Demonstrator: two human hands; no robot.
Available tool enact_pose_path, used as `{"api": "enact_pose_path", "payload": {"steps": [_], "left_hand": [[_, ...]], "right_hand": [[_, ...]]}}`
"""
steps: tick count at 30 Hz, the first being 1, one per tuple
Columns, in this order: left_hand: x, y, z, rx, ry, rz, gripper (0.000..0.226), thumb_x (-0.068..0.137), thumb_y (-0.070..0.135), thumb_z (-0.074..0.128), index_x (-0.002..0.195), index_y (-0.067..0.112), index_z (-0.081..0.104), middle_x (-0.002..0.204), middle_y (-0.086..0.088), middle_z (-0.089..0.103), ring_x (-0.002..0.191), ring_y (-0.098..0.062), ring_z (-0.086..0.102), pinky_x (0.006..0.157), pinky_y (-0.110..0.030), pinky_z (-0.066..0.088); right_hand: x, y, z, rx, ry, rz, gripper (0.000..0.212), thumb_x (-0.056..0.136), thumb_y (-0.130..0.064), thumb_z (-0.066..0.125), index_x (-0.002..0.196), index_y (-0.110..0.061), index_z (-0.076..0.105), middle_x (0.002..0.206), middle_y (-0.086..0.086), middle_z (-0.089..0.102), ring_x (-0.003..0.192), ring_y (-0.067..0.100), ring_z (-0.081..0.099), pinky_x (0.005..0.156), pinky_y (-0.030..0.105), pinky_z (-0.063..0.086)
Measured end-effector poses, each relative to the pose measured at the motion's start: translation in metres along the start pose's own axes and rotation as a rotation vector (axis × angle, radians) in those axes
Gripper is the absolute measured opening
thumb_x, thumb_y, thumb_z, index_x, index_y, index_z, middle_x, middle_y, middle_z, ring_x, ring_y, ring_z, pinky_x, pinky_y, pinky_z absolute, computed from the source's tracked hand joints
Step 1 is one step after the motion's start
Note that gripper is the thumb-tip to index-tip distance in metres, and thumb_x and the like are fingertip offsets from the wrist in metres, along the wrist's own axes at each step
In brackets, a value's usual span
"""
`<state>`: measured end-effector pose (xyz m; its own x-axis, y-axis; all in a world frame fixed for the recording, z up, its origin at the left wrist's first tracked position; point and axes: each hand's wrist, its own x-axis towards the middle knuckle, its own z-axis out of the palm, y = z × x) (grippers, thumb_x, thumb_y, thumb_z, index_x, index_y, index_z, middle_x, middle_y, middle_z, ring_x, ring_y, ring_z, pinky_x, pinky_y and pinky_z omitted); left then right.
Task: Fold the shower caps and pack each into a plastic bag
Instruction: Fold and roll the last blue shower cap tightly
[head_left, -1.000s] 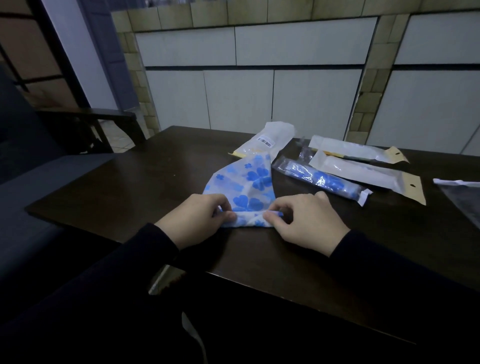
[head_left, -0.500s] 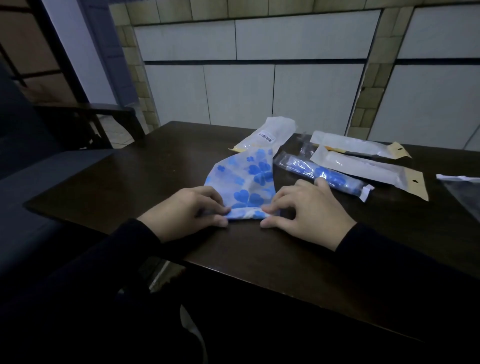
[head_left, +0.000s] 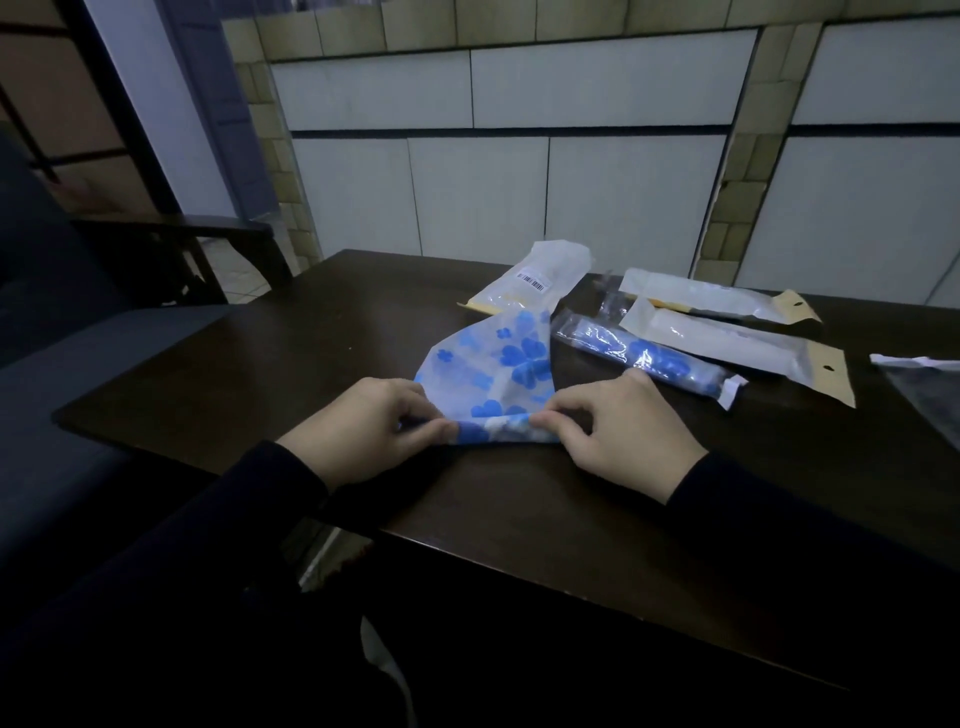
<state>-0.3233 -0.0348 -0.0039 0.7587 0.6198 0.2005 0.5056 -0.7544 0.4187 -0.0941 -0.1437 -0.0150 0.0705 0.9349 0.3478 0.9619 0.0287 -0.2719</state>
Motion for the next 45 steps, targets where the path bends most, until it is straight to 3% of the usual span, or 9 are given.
{"api": "enact_pose_path", "payload": {"steps": [6, 11, 15, 20, 25, 32, 35, 39, 45], "left_hand": [[0.004, 0.003, -0.001, 0.037, 0.002, -0.154, 0.017, 0.085, 0.045, 0.066, 0.078, 0.031, 0.073, 0.076, 0.013, 0.069, 0.073, 0.002, 0.060, 0.062, -0.014, 0.041], [0.007, 0.008, 0.000, 0.016, 0.034, -0.217, 0.013, 0.080, 0.043, 0.072, 0.078, 0.031, 0.065, 0.076, 0.009, 0.065, 0.071, -0.004, 0.060, 0.060, -0.016, 0.039], [0.007, 0.012, 0.004, 0.163, 0.083, -0.058, 0.006, 0.083, 0.037, 0.070, 0.087, 0.034, 0.069, 0.094, 0.012, 0.052, 0.088, -0.004, 0.050, 0.075, -0.018, 0.037], [0.003, 0.009, 0.014, 0.101, 0.086, 0.162, 0.027, 0.089, 0.000, 0.055, 0.099, 0.017, 0.073, 0.096, 0.008, 0.060, 0.086, -0.003, 0.057, 0.079, -0.003, 0.035], [0.002, -0.001, 0.011, 0.044, 0.057, 0.150, 0.022, 0.090, 0.014, 0.064, 0.107, 0.022, 0.075, 0.100, 0.012, 0.061, 0.080, 0.006, 0.056, 0.072, -0.003, 0.036], [0.007, 0.000, 0.008, 0.050, 0.024, 0.093, 0.033, 0.077, 0.040, 0.075, 0.105, 0.022, 0.076, 0.096, 0.017, 0.059, 0.080, 0.015, 0.053, 0.067, -0.002, 0.036], [0.010, 0.001, 0.007, 0.054, 0.023, 0.068, 0.026, 0.080, 0.039, 0.073, 0.101, 0.023, 0.077, 0.089, 0.017, 0.058, 0.078, 0.012, 0.053, 0.064, -0.004, 0.036], [0.008, 0.003, 0.003, 0.072, -0.005, 0.071, 0.020, 0.085, 0.038, 0.068, 0.095, 0.024, 0.077, 0.080, 0.012, 0.059, 0.072, -0.002, 0.056, 0.062, -0.010, 0.036], [0.009, 0.009, 0.007, 0.110, -0.046, 0.010, 0.019, 0.093, 0.036, 0.057, 0.091, 0.023, 0.072, 0.080, 0.007, 0.064, 0.073, -0.008, 0.054, 0.067, -0.020, 0.037]], "right_hand": [[0.004, -0.005, 0.005, -0.012, -0.006, 0.151, 0.031, 0.093, -0.052, 0.049, 0.088, -0.030, 0.070, 0.086, -0.010, 0.069, 0.087, 0.013, 0.061, 0.091, 0.034, 0.033], [0.001, -0.009, 0.008, -0.071, 0.045, 0.164, 0.029, 0.094, -0.051, 0.046, 0.090, -0.033, 0.068, 0.071, -0.013, 0.057, 0.074, 0.011, 0.050, 0.083, 0.034, 0.027], [0.000, -0.008, 0.009, -0.079, 0.107, 0.074, 0.024, 0.092, -0.051, 0.049, 0.100, -0.037, 0.066, 0.095, -0.014, 0.057, 0.091, 0.011, 0.050, 0.081, 0.032, 0.027], [-0.001, -0.010, 0.009, -0.085, 0.082, -0.094, 0.021, 0.096, -0.039, 0.051, 0.107, -0.036, 0.069, 0.105, -0.013, 0.064, 0.093, 0.017, 0.052, 0.079, 0.035, 0.027], [-0.001, -0.004, 0.005, -0.095, -0.047, -0.051, 0.040, 0.085, -0.066, 0.048, 0.117, -0.047, 0.063, 0.106, -0.017, 0.058, 0.097, 0.010, 0.048, 0.084, 0.034, 0.027], [0.002, -0.002, 0.002, -0.107, -0.083, -0.031, 0.037, 0.090, -0.062, 0.045, 0.122, -0.049, 0.058, 0.099, -0.014, 0.056, 0.097, 0.010, 0.049, 0.083, 0.034, 0.027], [0.003, -0.002, 0.001, -0.099, -0.079, -0.050, 0.035, 0.092, -0.059, 0.044, 0.120, -0.047, 0.061, 0.100, -0.015, 0.058, 0.098, 0.007, 0.051, 0.083, 0.032, 0.024], [0.002, -0.001, -0.006, -0.025, -0.129, -0.060, 0.031, 0.092, -0.056, 0.046, 0.105, -0.041, 0.070, 0.085, -0.016, 0.058, 0.084, 0.004, 0.053, 0.091, 0.033, 0.032], [0.008, 0.002, -0.008, 0.153, -0.253, 0.113, 0.033, 0.090, -0.055, 0.052, 0.094, -0.030, 0.073, 0.092, -0.004, 0.070, 0.088, 0.012, 0.060, 0.091, 0.035, 0.043]]}}
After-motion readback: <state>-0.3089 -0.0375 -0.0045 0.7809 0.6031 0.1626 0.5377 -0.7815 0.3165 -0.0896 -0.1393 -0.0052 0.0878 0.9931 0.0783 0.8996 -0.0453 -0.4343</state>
